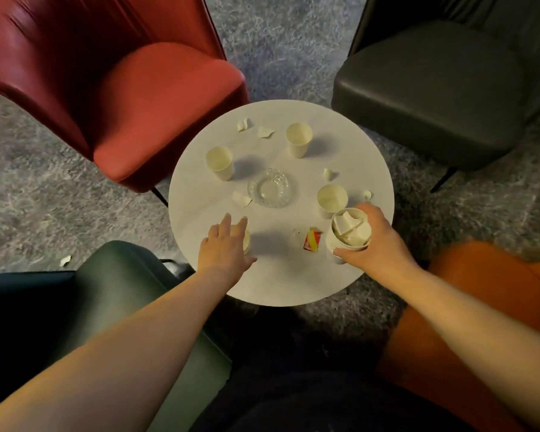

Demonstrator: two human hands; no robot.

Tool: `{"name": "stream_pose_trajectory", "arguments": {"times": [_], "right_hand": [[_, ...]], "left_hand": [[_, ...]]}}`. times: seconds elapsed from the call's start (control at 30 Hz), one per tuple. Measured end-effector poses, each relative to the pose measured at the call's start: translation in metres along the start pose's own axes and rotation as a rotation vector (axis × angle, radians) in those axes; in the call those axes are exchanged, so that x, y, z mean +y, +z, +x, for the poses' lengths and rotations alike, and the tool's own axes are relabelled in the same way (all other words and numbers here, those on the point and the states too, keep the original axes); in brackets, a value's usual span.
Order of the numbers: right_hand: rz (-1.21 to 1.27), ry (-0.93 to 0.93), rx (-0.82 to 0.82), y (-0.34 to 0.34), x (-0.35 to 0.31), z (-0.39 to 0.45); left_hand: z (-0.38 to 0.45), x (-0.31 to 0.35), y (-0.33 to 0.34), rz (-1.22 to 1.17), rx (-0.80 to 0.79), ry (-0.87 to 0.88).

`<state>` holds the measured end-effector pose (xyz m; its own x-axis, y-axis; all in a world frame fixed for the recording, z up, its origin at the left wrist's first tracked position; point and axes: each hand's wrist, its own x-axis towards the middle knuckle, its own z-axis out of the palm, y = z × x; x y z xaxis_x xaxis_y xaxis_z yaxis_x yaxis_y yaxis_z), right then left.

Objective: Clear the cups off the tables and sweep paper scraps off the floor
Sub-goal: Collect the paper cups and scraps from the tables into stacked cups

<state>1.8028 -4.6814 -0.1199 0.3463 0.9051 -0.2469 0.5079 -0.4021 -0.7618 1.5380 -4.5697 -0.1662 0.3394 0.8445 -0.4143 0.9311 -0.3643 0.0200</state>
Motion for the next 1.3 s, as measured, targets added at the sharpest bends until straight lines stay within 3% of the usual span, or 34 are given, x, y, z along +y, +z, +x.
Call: {"name": "stream_pose_trajectory", "arguments": {"times": [0.2, 0.37, 0.6, 0.7, 0.77, 0.87, 1.3], "right_hand": [[0.011, 0.045, 0.012, 0.018, 0.016, 0.025], [0.032, 0.077, 0.012, 0.021, 0.016, 0.035], [0.004, 0.105, 0.010, 0.022, 0.009, 0.048], [0.016, 0.106, 0.008, 0.021, 0.006, 0.048], [0.026, 0.117, 0.003, 0.022, 0.003, 0.049], [0.027, 0.133, 0.012, 0.024, 0.000, 0.052], [0.070, 0.228, 0.086, 0.033, -0.004, 0.071]], "left_hand": [[0.025, -0.010, 0.016, -0.070, -0.113, 0.045], [0.034, -0.010, 0.007, -0.154, -0.087, 0.104], [0.056, -0.006, -0.052, -0.416, 0.247, 0.121], [0.073, -0.022, -0.080, -0.479, 0.509, 0.013], [0.086, -0.035, -0.091, -0.498, 0.598, -0.076], [0.107, -0.050, -0.092, -0.547, 0.520, -0.146], [0.184, -0.054, -0.063, -0.390, 0.091, -0.078]]}}
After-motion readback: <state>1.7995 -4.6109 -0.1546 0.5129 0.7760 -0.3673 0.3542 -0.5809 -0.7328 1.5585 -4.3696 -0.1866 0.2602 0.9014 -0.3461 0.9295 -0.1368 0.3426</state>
